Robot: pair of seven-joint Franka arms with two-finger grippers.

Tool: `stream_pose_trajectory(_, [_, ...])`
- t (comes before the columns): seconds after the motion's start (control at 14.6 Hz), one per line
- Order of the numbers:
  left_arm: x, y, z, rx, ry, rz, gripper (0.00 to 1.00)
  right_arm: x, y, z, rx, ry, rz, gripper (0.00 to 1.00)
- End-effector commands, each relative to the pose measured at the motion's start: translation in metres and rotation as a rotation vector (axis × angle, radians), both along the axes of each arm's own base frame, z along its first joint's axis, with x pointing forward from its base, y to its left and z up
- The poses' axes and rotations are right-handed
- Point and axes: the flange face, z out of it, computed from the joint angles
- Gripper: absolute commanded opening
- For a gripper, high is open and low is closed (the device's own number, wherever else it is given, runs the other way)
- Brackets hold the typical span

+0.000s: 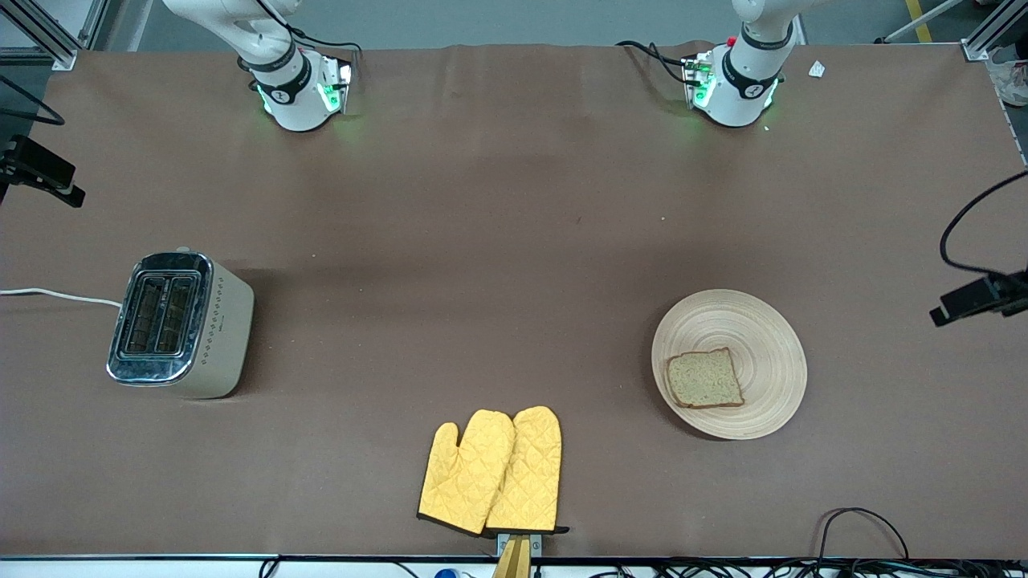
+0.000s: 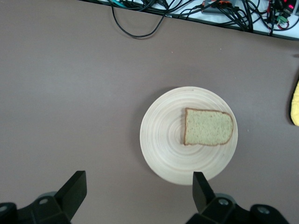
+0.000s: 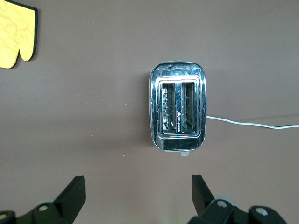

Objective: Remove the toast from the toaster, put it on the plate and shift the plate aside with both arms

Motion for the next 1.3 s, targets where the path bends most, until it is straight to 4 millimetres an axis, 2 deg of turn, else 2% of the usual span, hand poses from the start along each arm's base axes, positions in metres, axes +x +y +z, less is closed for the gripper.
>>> stream_pose_trajectory(0.0, [-0.045,-0.033,0.023,0.089,0.041,-0.034,1.00,-0.003,0.000,0.003,-0.014,-0.001,-0.001,1.00])
stream_pose_trajectory(0.14, [-0.063,-0.035,0.039,0.107,0.046,-0.044,1.00,-0.003,0.000,0.003,-0.014,-0.001,-0.001,1.00])
stream_pose_trajectory(0.34, [-0.085,-0.038,0.041,0.104,0.067,-0.078,1.00,-0.003,0.000,0.003,-0.014,-0.001,0.001,1.00])
stream_pose_trajectory(0.89, [-0.114,-0.041,0.037,0.058,0.089,-0.091,1.00,-0.002,-0.001,0.004,-0.014,-0.006,0.001,1.00])
stream_pose_trajectory(1.24, [-0.115,-0.045,0.039,0.040,0.083,-0.183,1.00,-0.003,0.000,0.004,-0.012,-0.001,0.004,1.00])
